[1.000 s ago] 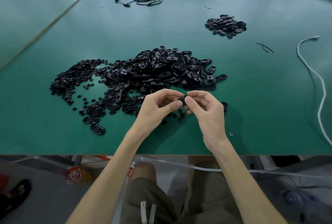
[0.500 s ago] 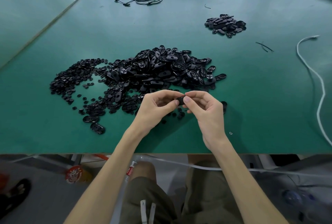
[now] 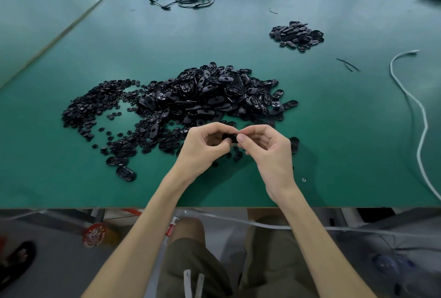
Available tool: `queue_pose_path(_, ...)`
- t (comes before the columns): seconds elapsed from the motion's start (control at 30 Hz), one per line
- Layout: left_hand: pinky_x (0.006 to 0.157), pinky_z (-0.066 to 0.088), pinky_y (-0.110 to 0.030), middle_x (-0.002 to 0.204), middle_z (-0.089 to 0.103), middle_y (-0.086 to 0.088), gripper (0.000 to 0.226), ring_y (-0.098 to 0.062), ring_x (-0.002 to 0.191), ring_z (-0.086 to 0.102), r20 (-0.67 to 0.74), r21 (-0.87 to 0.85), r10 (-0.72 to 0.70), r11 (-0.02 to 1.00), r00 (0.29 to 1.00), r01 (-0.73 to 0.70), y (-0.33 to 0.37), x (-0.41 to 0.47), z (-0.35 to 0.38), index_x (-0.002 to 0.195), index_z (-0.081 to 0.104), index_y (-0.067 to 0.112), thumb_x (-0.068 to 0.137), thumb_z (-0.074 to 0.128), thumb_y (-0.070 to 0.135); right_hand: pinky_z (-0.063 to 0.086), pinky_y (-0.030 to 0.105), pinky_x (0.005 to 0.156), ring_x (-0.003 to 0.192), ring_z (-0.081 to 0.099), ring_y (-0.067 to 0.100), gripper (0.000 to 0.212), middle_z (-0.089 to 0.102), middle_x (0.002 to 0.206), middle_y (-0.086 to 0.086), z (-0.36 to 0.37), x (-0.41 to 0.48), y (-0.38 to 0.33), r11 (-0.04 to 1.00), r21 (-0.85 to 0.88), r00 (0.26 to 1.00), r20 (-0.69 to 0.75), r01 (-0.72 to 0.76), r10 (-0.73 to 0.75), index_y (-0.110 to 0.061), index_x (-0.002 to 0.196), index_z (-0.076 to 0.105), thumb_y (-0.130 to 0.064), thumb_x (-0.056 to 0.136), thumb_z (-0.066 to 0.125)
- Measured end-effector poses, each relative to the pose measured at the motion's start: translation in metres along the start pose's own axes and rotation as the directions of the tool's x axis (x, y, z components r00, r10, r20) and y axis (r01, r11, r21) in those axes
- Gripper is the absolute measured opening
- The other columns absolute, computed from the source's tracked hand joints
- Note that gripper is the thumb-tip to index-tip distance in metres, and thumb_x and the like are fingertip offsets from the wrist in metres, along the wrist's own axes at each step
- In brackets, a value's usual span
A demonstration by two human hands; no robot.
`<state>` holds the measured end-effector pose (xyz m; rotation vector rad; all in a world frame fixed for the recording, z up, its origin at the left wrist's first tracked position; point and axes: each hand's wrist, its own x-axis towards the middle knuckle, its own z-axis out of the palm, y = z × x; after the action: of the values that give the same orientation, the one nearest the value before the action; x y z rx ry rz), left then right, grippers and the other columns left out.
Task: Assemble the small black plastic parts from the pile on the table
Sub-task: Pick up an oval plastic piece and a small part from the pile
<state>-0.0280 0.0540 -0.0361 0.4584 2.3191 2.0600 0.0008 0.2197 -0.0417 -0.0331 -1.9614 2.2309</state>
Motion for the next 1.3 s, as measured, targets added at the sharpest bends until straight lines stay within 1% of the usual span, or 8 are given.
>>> queue_pose_path(0.4, 0.087, 0.057, -0.022, 0.102, 0.081, 0.000, 0.028, -0.014, 0.094, 0.076, -0.016, -0.050, -0.004, 0.999, 1.000, 0.003, 0.0008, 0.0002, -0.0016, 0.106, 0.079, 0.016, 0.090, 0.074, -0.006, 0.056, 0.023, 0.078, 0.087, 0.071, 0.012, 0.015, 0.077, 0.092, -0.002, -0.0016, 0.0002, -0.0005, 1.000, -0.010, 1.000, -0.003, 0.017, -0.017, -0.017, 0.099, 0.073, -0.006, 0.091, 0.079)
queue_pose_path(0.57, 0.081, 0.055, -0.019, 0.100, 0.080, -0.004, 0.022, -0.009, 0.088, 0.073, -0.038, 0.004, 0.018, 1.000, 0.999, -0.018, 0.0005, -0.0005, -0.0003, 0.108, 0.078, 0.006, 0.090, 0.074, -0.007, 0.056, 0.024, 0.084, 0.089, 0.069, 0.012, 0.021, 0.075, 0.093, -0.004, -0.0014, -0.0004, -0.0020, 0.993, -0.094, 0.996, 0.068, 0.065, -0.058, -0.018, 0.096, 0.074, 0.002, 0.091, 0.073)
queue_pose_path(0.7, 0.082, 0.054, -0.021, 0.104, 0.078, -0.007, 0.019, -0.011, 0.092, 0.072, -0.019, 0.047, 0.035, 0.998, 0.999, -0.034, -0.0001, -0.0008, -0.0009, 0.109, 0.077, 0.004, 0.093, 0.072, -0.005, 0.060, 0.037, 0.091, 0.095, 0.074, 0.020, 0.021, 0.078, 0.096, 0.000, -0.0017, -0.0001, 0.0002, 0.987, -0.142, 0.994, 0.087, 0.076, -0.064, -0.017, 0.093, 0.079, 0.002, 0.094, 0.070)
queue_pose_path(0.8, 0.083, 0.055, -0.022, 0.104, 0.079, -0.003, 0.019, -0.012, 0.093, 0.073, -0.011, 0.055, 0.034, 0.998, 0.999, -0.033, -0.0010, 0.0000, -0.0010, 0.110, 0.078, 0.008, 0.093, 0.073, -0.001, 0.059, 0.036, 0.090, 0.096, 0.075, 0.019, 0.024, 0.079, 0.097, 0.001, -0.0014, -0.0010, 0.0010, 0.989, -0.128, 0.995, 0.076, 0.076, -0.067, -0.020, 0.093, 0.081, 0.001, 0.094, 0.070)
queue_pose_path(0.93, 0.094, 0.055, -0.024, 0.115, 0.077, -0.001, 0.029, -0.014, 0.110, 0.072, -0.052, 0.047, 0.050, 0.998, 0.997, -0.048, -0.0025, 0.0005, -0.0013, 0.122, 0.074, 0.009, 0.094, 0.073, 0.003, 0.058, 0.031, 0.086, 0.096, 0.071, 0.014, 0.029, 0.073, 0.106, -0.001, -0.0023, -0.0004, -0.0010, 0.992, -0.081, 0.995, -0.032, 0.093, -0.096, -0.027, 0.095, 0.083, 0.000, 0.094, 0.072)
queue_pose_path(1.1, 0.097, 0.055, -0.027, 0.121, 0.072, 0.005, 0.034, -0.009, 0.111, 0.068, -0.133, 0.192, 0.065, 0.981, 0.989, -0.039, -0.0054, 0.0020, -0.0038, 0.122, 0.074, 0.019, 0.097, 0.067, -0.003, 0.053, 0.019, 0.098, 0.118, 0.065, 0.005, 0.040, 0.059, 0.131, -0.004, -0.0019, -0.0001, -0.0029, 0.997, 0.005, 0.955, -0.289, 0.073, -0.068, -0.027, 0.120, 0.075, 0.002, 0.095, 0.065)
queue_pose_path(1.23, 0.085, 0.046, -0.018, 0.124, 0.065, 0.017, 0.041, -0.004, 0.106, 0.060, -0.047, 0.372, 0.077, 0.927, 0.996, -0.054, -0.0045, 0.0008, -0.0007, 0.128, 0.071, 0.028, 0.096, 0.069, 0.002, 0.046, 0.005, 0.094, 0.116, 0.059, -0.014, 0.043, 0.045, 0.140, -0.010, -0.0040, -0.0003, -0.0027, 0.994, 0.089, 0.881, -0.473, 0.061, -0.011, -0.016, 0.140, 0.061, -0.001, 0.099, 0.059)
queue_pose_path(1.3, 0.098, 0.039, -0.022, 0.130, 0.063, 0.018, 0.041, -0.007, 0.121, 0.052, 0.024, 0.488, 0.091, 0.868, 0.996, -0.091, -0.0040, 0.0007, 0.0020, 0.133, 0.069, 0.028, 0.097, 0.070, 0.008, 0.045, 0.002, 0.090, 0.110, 0.055, -0.024, 0.048, 0.041, 0.144, -0.011, -0.0042, 0.0001, -0.0021, 0.992, 0.115, 0.867, -0.499, 0.054, 0.011, -0.012, 0.146, 0.054, 0.001, 0.100, 0.057)
